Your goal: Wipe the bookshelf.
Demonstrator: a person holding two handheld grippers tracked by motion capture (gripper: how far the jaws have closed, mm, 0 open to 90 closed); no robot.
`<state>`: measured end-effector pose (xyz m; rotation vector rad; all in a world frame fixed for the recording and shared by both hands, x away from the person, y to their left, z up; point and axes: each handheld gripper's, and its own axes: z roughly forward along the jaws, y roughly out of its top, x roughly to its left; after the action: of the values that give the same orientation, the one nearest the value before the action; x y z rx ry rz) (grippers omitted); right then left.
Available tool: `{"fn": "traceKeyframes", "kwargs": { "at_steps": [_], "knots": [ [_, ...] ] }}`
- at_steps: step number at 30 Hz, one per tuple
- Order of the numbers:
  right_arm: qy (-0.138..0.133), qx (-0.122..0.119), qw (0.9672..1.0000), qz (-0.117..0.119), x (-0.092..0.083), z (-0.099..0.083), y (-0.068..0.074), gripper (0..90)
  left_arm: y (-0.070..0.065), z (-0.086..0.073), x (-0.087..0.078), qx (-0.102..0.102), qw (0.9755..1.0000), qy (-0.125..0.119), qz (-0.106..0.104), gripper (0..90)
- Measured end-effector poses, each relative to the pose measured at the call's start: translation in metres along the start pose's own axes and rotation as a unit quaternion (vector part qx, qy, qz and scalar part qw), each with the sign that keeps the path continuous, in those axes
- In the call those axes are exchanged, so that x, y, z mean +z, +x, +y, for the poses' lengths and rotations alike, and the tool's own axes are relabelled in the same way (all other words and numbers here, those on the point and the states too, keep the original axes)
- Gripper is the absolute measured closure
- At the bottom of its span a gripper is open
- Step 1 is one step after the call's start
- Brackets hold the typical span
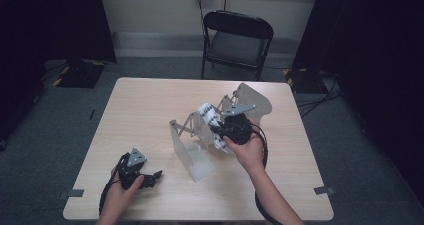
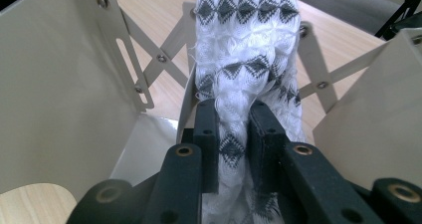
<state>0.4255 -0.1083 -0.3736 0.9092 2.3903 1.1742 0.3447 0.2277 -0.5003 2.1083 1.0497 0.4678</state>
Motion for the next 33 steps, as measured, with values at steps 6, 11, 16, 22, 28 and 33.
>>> {"fn": "traceKeyframes", "kwargs": {
  "at_steps": [6,11,16,22,28,33],
  "knots": [
    [0.007,0.013,0.9999,0.009,0.011,-0.011,-0.001,77.2,0.000,0.000,0.000,0.001,1.0000,0.000,0.001,14.7],
    [0.016,0.023,0.9995,0.015,0.017,-0.024,-0.001,77.1,0.000,0.000,0.000,0.001,1.0000,0.000,0.001,14.7],
    [0.028,0.028,0.9990,0.021,0.024,-0.039,0.001,77.1,0.000,0.000,0.000,0.001,1.0000,0.001,0.001,14.7],
    [0.052,0.036,0.9977,0.023,0.034,-0.060,0.002,77.0,0.000,0.000,0.000,0.000,1.0000,0.001,0.001,14.7],
    [0.066,0.042,0.9967,0.022,0.041,-0.073,0.002,76.7,0.000,0.000,0.000,0.001,1.0000,0.001,0.001,14.7],
    [0.072,0.042,0.9964,0.015,0.044,-0.080,0.002,74.3,-0.001,0.000,0.000,-0.002,1.0000,0.000,0.002,14.7]
  ]
}}
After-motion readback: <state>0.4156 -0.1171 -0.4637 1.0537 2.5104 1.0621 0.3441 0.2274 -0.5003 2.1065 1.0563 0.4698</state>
